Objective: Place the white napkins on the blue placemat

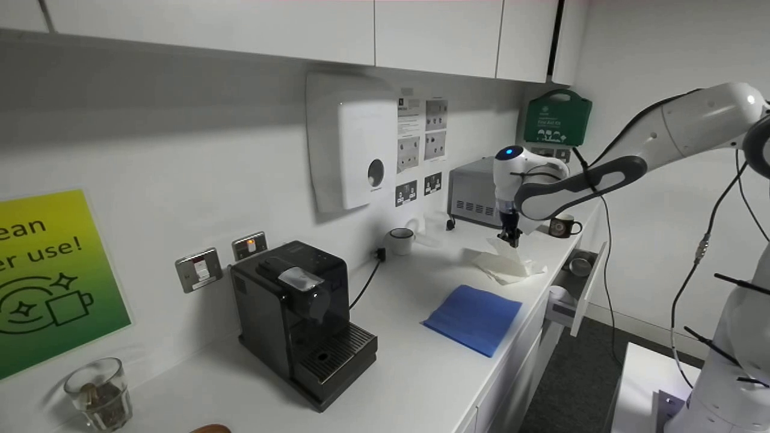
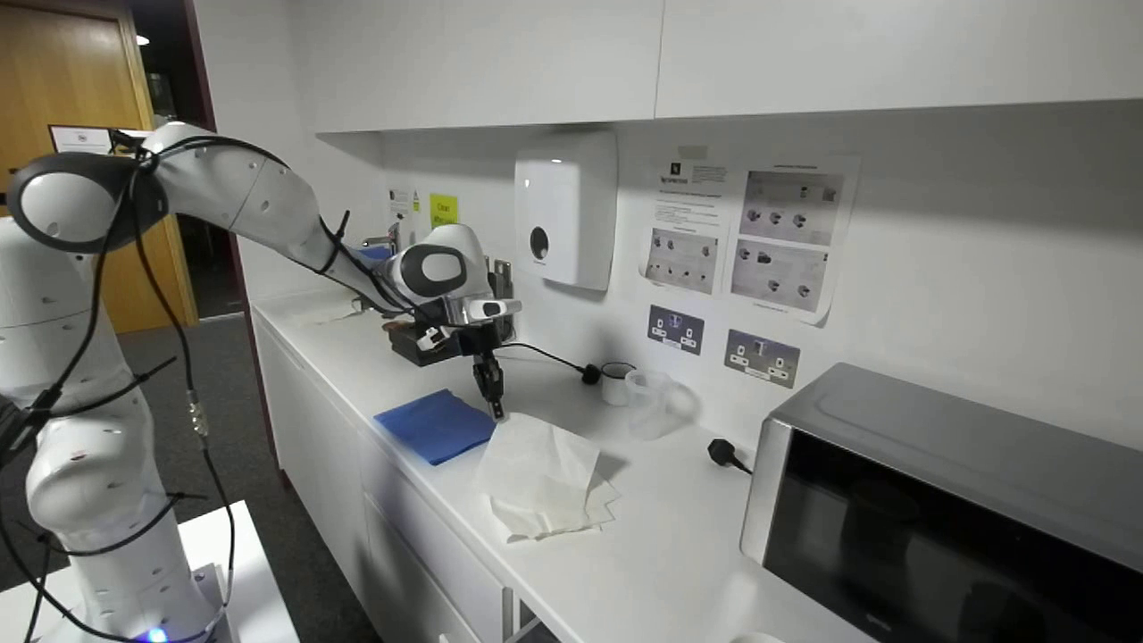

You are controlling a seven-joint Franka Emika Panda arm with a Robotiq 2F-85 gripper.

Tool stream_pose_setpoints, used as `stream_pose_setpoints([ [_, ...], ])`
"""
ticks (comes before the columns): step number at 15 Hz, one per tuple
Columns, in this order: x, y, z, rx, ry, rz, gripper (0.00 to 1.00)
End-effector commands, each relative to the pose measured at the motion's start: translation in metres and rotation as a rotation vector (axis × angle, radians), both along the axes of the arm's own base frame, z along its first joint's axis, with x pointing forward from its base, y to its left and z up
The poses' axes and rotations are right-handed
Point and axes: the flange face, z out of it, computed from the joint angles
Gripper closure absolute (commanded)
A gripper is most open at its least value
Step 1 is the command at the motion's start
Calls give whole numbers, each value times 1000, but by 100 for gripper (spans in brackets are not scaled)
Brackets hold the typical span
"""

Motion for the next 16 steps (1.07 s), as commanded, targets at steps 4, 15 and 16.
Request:
stream_pose_setpoints([
  [4, -62, 6, 44, 36, -154, -85, 100],
  [15, -50, 96, 55, 96, -179, -108, 100],
  [16, -50, 103, 56, 91, -175, -103, 100],
])
